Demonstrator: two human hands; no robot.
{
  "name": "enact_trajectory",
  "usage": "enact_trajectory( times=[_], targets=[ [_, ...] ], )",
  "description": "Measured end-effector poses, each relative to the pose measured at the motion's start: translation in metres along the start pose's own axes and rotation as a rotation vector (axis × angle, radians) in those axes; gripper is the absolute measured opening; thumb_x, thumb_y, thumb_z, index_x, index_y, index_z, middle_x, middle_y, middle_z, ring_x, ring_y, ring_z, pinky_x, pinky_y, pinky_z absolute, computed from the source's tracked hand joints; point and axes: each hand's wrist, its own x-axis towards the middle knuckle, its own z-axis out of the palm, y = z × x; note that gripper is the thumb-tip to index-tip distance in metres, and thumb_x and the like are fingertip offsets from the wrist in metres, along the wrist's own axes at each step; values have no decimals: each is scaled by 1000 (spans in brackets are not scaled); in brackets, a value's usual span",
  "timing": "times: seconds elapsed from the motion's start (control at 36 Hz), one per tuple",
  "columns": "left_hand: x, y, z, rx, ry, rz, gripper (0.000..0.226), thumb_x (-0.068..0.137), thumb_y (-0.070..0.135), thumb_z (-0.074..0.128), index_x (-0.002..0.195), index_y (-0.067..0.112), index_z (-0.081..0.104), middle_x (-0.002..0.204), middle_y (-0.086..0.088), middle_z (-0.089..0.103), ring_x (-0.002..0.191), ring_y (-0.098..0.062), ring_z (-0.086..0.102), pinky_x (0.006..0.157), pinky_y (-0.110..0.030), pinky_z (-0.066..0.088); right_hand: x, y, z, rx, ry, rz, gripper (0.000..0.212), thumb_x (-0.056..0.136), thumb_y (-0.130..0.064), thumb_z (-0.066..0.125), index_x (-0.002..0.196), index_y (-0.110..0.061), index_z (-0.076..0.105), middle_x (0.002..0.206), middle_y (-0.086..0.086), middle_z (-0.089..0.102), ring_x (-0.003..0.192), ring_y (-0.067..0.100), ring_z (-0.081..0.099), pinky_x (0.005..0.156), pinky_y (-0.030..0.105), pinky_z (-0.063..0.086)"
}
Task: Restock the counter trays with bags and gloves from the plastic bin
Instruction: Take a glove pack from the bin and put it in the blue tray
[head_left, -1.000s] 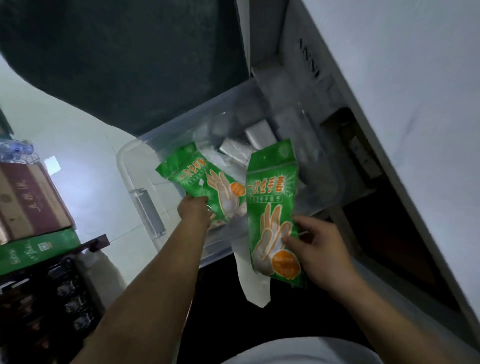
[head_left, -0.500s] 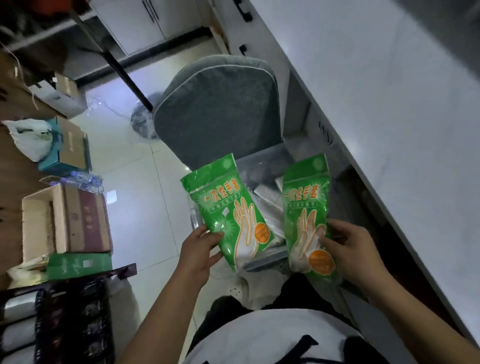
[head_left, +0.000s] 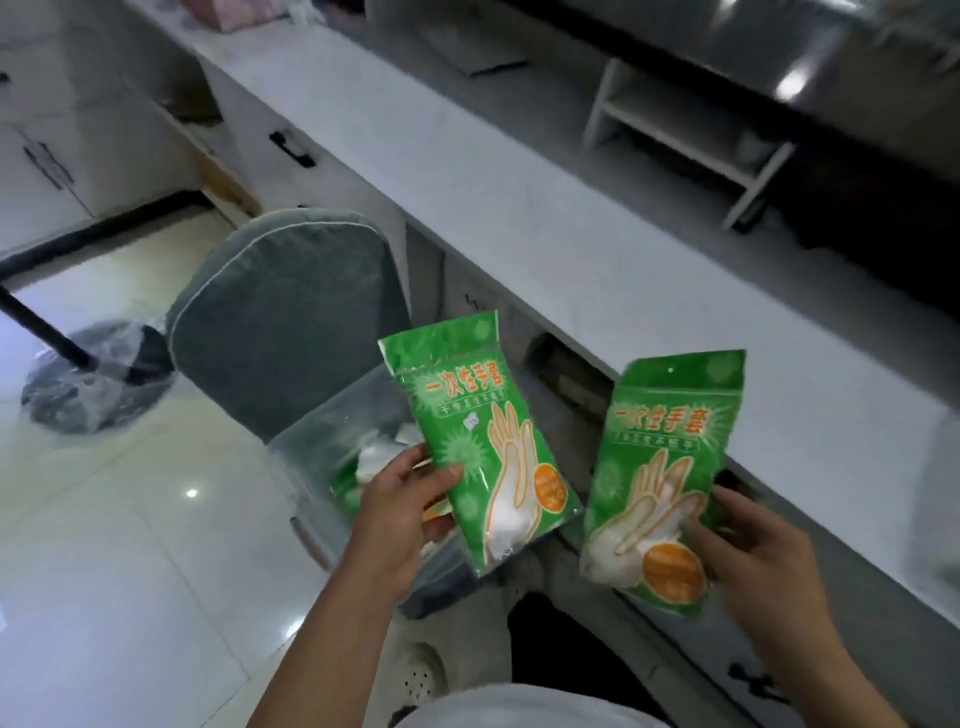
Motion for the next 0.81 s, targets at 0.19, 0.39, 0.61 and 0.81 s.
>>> enact_trajectory(
  times=[0.19,0.39,0.61,0.81],
  targets=[
    [-5,-1,66,91,-275,-16,31,82,1,68,111,12,70,102,-10,77,87,-22,75,63,-35,61,-45,4,-75,89,252,26,42,78,5,73,85,-36,79,82,-1,78,70,15,71,62,31,59],
    [-7,-9,125,208,-391,-7,43,75,8,71,118,5,66,112,-16,74,93,-26,73,63,-35,60,-49,21,-131,270,392,77,34,80,13,66,97,-15,75,79,6,78,65,18,72,53,26,57],
    [-3,-27,213,230,-384,3,36,71,3,69,108,7,68,91,-7,78,71,-17,75,51,-28,57,-6,45,-196,366,414,110,34,81,12,66,91,-19,75,86,13,77,74,29,73,62,37,62],
    [15,-40,265,233,-313,7,31,77,1,66,107,6,69,91,-10,78,70,-16,75,54,-27,59,67,65,-225,323,286,132,39,81,10,68,87,-28,73,87,14,72,75,28,68,67,40,56]
  ],
)
